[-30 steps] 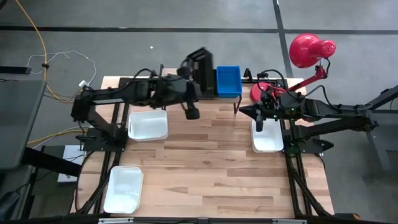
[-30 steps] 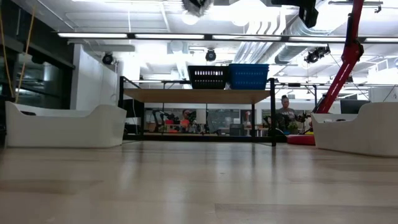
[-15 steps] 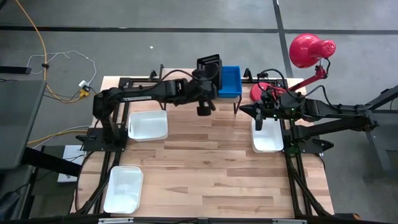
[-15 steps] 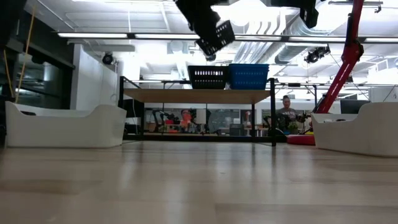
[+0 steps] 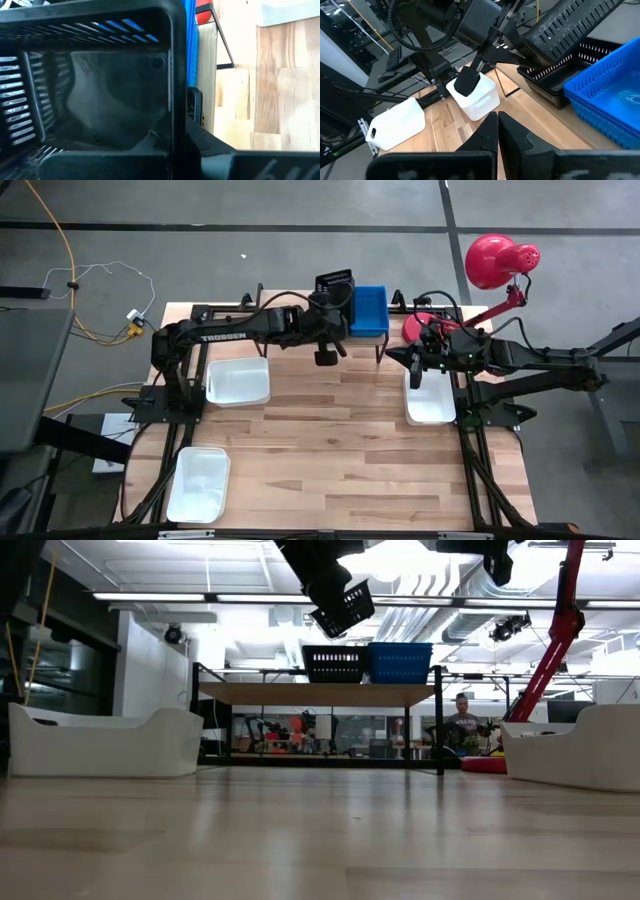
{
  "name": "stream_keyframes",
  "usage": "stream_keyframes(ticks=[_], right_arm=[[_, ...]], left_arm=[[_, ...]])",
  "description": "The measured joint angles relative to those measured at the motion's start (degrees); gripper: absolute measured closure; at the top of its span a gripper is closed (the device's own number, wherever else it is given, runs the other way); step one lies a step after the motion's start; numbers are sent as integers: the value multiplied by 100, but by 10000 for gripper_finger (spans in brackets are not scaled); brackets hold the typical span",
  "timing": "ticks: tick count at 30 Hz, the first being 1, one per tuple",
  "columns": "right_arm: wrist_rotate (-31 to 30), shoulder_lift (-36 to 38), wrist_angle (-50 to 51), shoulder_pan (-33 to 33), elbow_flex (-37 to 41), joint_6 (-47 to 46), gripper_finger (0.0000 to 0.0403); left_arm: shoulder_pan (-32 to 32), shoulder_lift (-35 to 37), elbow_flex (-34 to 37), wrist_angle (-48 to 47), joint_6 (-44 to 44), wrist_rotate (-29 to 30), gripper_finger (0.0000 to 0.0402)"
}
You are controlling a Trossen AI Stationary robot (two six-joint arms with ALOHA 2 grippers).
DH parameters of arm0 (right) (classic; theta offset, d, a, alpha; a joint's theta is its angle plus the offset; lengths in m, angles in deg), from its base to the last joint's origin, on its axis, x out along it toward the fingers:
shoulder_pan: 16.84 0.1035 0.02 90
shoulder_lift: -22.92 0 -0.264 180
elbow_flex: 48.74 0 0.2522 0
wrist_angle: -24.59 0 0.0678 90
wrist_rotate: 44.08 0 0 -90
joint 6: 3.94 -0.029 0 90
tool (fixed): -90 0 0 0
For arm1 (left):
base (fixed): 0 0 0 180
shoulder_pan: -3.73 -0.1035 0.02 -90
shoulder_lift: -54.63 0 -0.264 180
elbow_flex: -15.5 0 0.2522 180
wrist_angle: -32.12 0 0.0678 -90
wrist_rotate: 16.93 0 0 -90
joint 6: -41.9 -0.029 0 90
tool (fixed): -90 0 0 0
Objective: Stack baskets on shelf by color
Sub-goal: Stack the black bin on top of the black bin on the shelf
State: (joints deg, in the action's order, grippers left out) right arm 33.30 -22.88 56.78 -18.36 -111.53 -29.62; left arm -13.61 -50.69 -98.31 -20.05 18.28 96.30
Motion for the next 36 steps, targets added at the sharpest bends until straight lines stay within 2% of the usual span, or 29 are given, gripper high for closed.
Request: stream_keyframes(ticks=[36], right_arm=[[-149, -215, 20, 0, 4, -145, 403]], left_arm=[[-13, 11, 4, -680, 50, -11, 402]])
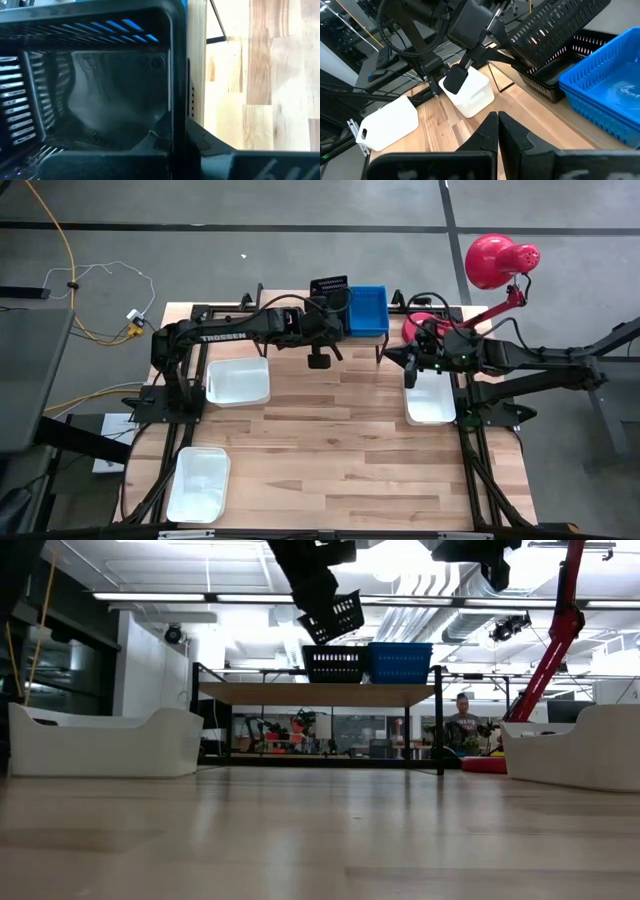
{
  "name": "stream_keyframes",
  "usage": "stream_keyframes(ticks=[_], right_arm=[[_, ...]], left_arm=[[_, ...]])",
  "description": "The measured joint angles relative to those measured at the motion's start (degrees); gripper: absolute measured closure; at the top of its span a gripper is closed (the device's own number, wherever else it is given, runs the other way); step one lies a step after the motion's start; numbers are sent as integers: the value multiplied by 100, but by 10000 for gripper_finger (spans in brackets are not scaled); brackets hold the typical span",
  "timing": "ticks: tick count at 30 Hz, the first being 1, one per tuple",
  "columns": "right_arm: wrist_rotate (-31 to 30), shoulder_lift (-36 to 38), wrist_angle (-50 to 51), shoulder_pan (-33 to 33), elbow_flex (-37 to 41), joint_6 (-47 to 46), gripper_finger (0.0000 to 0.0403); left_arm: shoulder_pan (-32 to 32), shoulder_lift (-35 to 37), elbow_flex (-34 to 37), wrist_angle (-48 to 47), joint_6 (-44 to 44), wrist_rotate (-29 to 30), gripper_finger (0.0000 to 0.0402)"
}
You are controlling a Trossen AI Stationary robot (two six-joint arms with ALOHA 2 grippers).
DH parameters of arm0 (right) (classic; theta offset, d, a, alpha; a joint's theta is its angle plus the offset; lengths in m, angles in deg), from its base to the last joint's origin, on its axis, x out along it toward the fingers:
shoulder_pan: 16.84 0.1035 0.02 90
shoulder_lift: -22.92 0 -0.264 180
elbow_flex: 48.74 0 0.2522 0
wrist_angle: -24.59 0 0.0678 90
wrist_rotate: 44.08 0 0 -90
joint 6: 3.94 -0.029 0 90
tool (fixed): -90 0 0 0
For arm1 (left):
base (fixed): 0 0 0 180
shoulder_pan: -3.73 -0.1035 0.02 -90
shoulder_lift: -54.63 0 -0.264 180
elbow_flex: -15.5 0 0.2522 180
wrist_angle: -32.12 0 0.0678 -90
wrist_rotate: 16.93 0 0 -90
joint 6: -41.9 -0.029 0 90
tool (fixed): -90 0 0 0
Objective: Stack baskets on shelf by color
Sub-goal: Stack the black bin on top of the black bin on the shelf
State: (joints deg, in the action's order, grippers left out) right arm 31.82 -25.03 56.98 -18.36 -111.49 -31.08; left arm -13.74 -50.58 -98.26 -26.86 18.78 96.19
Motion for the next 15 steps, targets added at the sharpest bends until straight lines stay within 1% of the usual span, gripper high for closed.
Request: stream_keyframes(ticks=[15], right_arm=[[-48, 3, -2, 0, 0, -6, 403]], left_arm=[[-20, -40, 2, -6, 42, -3, 401]])
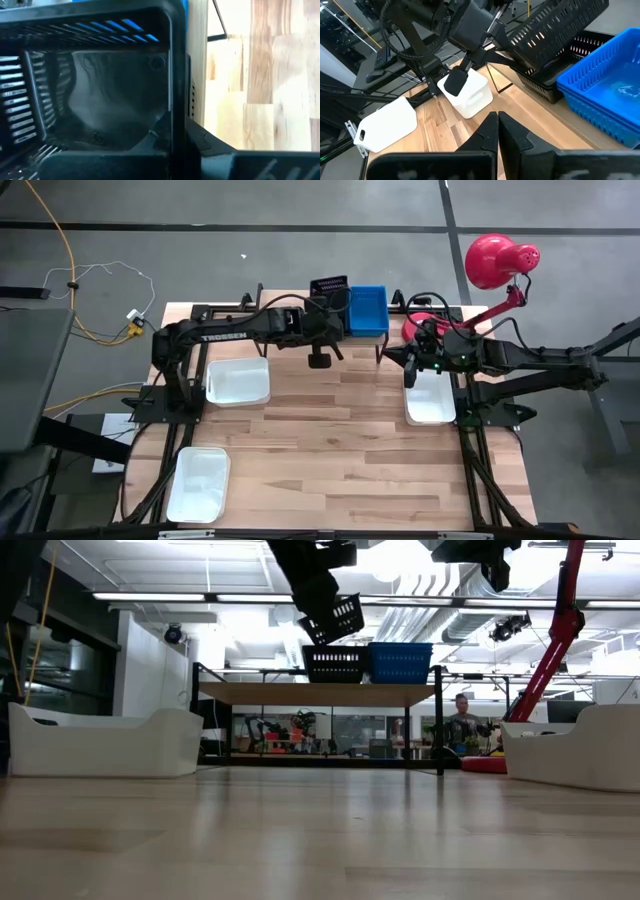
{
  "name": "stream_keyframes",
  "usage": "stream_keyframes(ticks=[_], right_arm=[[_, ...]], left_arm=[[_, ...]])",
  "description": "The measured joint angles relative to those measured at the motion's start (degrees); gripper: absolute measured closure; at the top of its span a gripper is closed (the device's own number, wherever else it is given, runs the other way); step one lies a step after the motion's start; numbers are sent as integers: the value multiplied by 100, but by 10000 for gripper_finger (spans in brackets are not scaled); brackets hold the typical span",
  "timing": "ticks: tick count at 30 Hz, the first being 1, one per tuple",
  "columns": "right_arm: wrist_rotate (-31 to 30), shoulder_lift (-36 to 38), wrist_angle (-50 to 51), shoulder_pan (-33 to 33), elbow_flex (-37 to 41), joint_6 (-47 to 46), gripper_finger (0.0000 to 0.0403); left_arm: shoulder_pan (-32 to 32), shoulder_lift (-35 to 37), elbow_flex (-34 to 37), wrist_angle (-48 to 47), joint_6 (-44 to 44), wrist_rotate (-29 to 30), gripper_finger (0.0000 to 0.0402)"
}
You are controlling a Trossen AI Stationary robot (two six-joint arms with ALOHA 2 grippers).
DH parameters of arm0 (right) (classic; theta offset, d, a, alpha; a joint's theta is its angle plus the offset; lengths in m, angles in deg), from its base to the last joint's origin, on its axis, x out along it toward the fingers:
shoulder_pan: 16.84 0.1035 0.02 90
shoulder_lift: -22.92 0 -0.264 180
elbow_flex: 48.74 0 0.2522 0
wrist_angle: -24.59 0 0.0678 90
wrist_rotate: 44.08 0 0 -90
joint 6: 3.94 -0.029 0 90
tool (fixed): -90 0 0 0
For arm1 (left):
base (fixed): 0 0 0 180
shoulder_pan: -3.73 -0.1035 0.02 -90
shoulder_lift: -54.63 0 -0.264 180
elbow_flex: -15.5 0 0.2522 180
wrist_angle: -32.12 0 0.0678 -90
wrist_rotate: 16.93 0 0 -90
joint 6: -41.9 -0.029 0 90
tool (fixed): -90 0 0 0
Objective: Stack baskets on shelf by color
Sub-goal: Stack the black bin on top of the black bin on the shelf, then put the top right white bin on the shelf
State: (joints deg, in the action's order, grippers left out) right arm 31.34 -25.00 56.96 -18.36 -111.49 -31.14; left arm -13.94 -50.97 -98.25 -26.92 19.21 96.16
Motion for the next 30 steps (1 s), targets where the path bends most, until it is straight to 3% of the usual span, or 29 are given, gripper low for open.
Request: stream_keyframes(ticks=[11, 24, 30], right_arm=[[-2, 0, -22, 0, 0, -127, 403], [-2, 0, -24, 0, 0, -85, 403], [2, 0, -24, 0, 0, -84, 403]], left_arm=[[-4, -79, 3, 25, 112, 3, 364], [48, -48, -16, 0, 304, -85, 275], [44, -44, -379, -221, 388, -93, 229]])
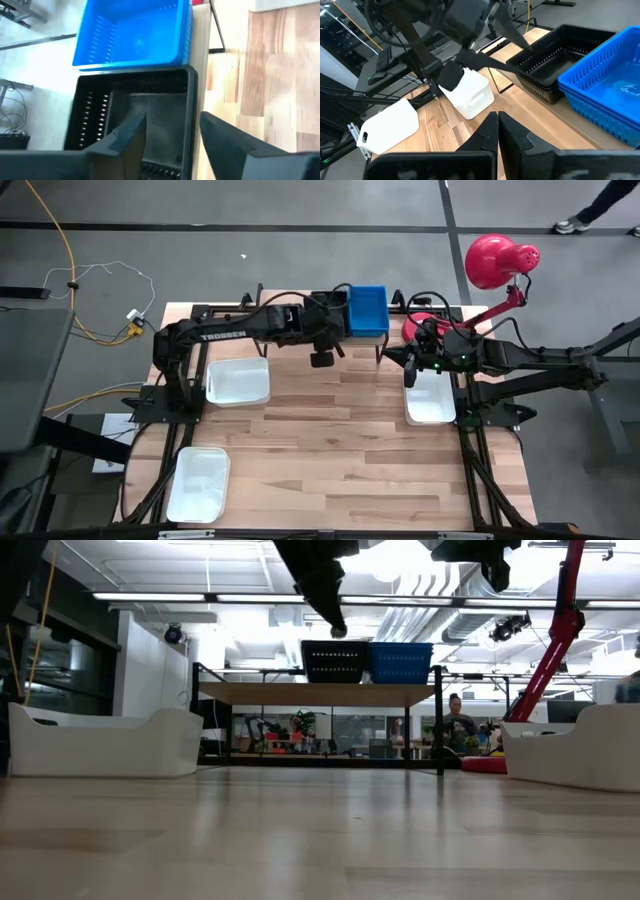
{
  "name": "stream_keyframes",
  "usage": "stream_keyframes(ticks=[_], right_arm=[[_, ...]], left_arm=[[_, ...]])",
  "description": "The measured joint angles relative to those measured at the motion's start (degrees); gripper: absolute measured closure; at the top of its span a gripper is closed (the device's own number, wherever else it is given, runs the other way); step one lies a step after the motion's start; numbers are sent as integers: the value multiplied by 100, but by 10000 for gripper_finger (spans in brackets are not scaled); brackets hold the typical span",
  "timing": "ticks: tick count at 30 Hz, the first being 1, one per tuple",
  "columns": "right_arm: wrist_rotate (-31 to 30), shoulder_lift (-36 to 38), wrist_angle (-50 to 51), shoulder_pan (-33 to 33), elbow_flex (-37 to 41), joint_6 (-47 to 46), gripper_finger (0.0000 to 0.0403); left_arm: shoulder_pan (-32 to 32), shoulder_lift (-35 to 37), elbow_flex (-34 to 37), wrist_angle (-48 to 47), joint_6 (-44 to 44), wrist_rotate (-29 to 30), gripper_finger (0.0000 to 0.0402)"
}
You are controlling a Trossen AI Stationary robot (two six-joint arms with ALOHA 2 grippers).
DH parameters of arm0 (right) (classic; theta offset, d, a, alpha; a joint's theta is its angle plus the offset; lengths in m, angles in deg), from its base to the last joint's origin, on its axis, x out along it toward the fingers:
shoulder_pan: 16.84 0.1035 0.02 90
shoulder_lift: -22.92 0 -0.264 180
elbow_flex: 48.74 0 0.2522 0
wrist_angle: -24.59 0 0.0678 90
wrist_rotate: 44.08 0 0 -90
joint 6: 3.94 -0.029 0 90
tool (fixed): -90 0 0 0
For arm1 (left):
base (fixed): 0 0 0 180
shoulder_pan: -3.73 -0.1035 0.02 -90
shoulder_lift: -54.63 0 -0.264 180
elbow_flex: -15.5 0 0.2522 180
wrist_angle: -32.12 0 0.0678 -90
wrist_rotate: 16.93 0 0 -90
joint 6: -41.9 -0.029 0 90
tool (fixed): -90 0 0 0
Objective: Stack baskets on shelf by color
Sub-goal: Put the top right white bin on the shelf
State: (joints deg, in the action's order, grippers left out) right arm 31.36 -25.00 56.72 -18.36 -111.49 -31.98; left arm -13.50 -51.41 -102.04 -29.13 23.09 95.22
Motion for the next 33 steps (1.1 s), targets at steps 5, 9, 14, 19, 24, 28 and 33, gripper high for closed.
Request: stream_keyframes(ticks=[5, 9, 14, 19, 24, 28, 33], right_arm=[[4, 0, 0, 0, 0, 1, 403], [7, 0, -2, 0, 0, 1, 403], [9, 0, -2, 0, 0, 1, 403], [15, 0, -15, 0, 0, 1, 403], [17, 0, -39, 0, 0, 1, 403], [164, 0, -76, 2, 0, 19, 403], [494, 0, -183, 4, 0, 240, 403]], left_arm=[[0, 9, -474, -279, -11, 40, 198], [0, 4, -845, -634, -129, 91, 188], [0, 7, -1235, -1180, -79, 103, 190], [-6, 263, -1297, -1385, 526, -96, 190], [-112, 658, -1295, -1419, 1252, -996, 210], [-14, 1172, -1019, -1064, 1478, -1195, 272], [325, 2395, 529, 411, 1725, -1298, 386]])
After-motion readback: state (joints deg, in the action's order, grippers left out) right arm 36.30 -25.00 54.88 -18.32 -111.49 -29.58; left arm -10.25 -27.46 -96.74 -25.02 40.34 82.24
